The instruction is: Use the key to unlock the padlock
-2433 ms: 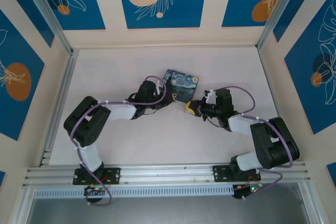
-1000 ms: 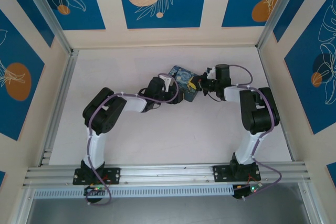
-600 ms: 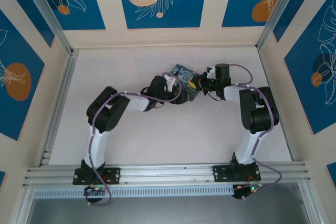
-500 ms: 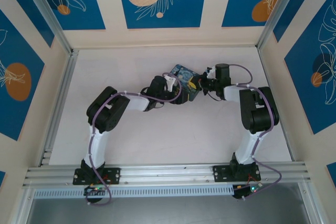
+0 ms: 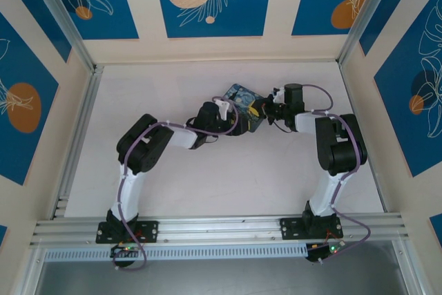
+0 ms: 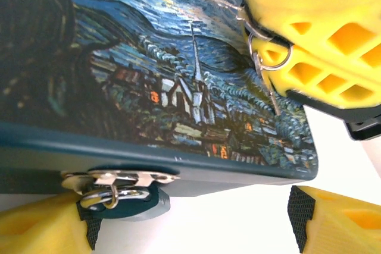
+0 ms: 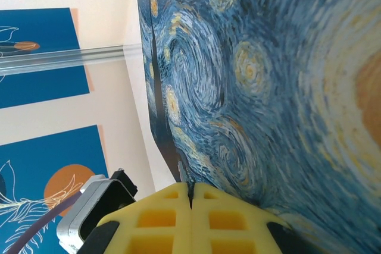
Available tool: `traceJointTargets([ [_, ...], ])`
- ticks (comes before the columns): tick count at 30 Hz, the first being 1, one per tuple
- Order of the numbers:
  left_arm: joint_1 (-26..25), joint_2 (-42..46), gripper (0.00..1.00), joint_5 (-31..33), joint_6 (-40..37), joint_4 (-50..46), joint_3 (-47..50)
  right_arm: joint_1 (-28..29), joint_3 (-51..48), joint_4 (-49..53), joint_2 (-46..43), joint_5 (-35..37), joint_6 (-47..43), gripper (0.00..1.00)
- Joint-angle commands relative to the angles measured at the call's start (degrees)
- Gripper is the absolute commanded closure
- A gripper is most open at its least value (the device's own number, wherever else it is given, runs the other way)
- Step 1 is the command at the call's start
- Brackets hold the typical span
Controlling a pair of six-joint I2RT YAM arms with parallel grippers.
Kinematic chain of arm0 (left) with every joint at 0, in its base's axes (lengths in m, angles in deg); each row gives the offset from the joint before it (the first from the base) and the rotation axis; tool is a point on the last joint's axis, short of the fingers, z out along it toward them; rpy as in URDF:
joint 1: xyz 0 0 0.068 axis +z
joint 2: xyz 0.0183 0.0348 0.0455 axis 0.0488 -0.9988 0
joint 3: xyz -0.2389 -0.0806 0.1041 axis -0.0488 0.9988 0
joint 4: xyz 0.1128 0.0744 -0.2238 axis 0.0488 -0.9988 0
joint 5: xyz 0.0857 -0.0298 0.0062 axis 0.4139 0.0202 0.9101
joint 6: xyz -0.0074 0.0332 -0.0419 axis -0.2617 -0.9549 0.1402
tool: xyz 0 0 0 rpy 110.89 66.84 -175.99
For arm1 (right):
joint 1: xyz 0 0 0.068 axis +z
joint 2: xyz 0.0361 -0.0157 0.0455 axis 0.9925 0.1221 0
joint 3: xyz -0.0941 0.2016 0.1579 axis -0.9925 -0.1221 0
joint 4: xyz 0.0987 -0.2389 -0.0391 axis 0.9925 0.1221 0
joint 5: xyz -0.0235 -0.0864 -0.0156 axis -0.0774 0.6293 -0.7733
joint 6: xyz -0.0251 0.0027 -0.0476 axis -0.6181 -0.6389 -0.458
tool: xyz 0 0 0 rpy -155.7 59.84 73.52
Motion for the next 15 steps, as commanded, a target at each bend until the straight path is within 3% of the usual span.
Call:
traceJointTargets([
  [1,-0.9,-0.53,0.19,-2.74,8.36,10.23,2.03,0.08,0.52,1.53,1.9,0.56,-0.26,1.0],
  [15,-0.84,-3.78,0.2,3.41,22.5,27.84,7.96,0.0,0.7,1.41,2.28,0.25,-0.07,1.0],
])
